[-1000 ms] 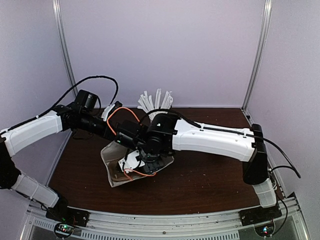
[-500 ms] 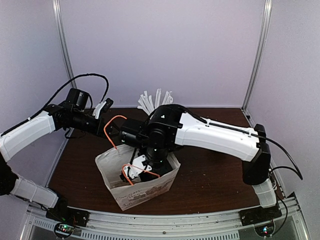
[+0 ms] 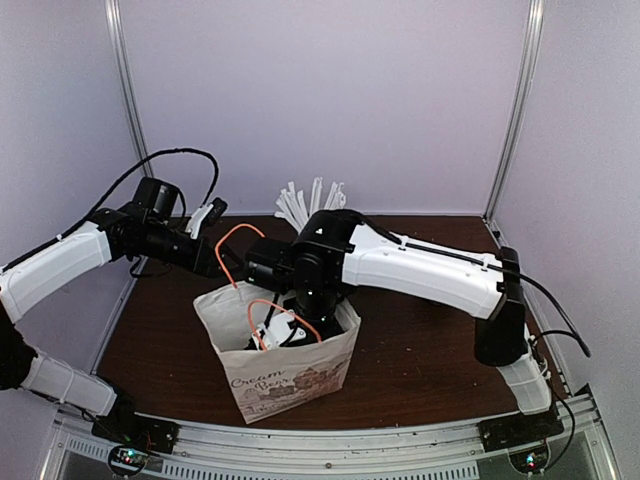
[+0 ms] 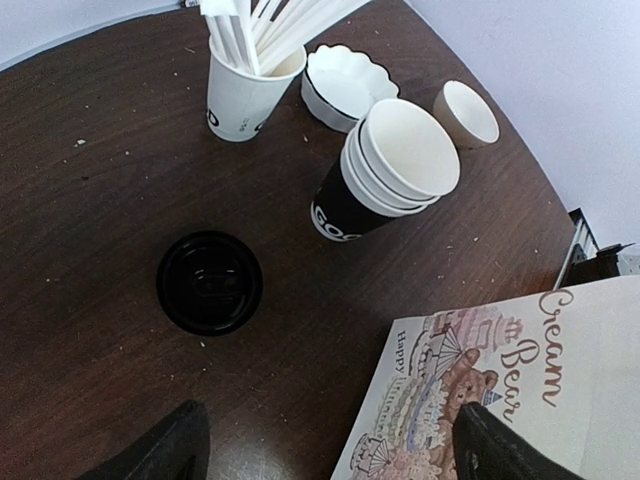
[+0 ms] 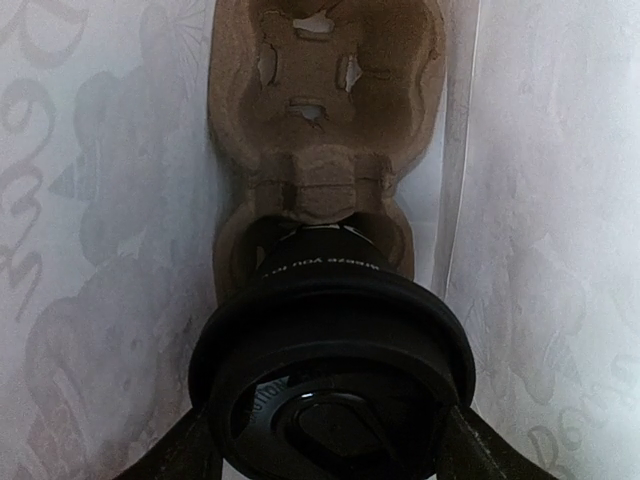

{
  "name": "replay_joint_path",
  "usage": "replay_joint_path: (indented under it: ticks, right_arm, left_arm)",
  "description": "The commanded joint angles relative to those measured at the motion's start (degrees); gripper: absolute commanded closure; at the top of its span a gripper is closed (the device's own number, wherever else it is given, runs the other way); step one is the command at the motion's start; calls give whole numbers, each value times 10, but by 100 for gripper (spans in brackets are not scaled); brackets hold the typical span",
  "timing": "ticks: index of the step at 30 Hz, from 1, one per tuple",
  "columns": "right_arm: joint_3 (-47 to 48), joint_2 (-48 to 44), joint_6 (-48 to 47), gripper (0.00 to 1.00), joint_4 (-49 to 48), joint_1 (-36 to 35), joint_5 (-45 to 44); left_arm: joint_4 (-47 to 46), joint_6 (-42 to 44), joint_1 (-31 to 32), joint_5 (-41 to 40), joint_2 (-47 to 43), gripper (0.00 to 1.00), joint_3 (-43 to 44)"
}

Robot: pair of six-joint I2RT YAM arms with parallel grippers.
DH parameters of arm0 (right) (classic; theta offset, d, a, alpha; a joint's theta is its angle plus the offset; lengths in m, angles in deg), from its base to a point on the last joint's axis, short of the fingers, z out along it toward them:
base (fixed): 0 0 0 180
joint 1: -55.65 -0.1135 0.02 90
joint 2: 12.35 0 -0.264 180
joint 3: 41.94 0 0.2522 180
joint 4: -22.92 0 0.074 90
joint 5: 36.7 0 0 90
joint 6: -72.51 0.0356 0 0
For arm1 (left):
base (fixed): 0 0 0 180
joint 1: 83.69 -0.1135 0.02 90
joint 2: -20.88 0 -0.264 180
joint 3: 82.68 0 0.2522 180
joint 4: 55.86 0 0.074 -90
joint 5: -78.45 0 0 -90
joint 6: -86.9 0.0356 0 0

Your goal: Pack the takeout coffee

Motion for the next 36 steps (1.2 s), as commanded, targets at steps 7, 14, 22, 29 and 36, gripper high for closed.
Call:
replay_joint_path:
  ticks: [7, 14, 22, 29, 36]
  right_arm:
    - [-42, 15, -1, 32, -20, 30, 34]
    - [-54, 26, -3, 32, -20, 31, 71]
    - [-66, 28, 18, 32, -40, 30, 69]
    - [-79, 26, 29, 32, -53, 30, 69]
    - [-67, -1, 29, 31, -59, 30, 47]
  left_arm:
    - [4, 23, -5, 4, 0, 12, 4]
    - [11, 36, -5, -24, -29, 12, 16]
    - [10, 79, -5, 76, -114, 12, 31]
    - [64, 91, -2, 170, -163, 12, 57]
    - [140, 110, 32, 156, -160, 11, 84]
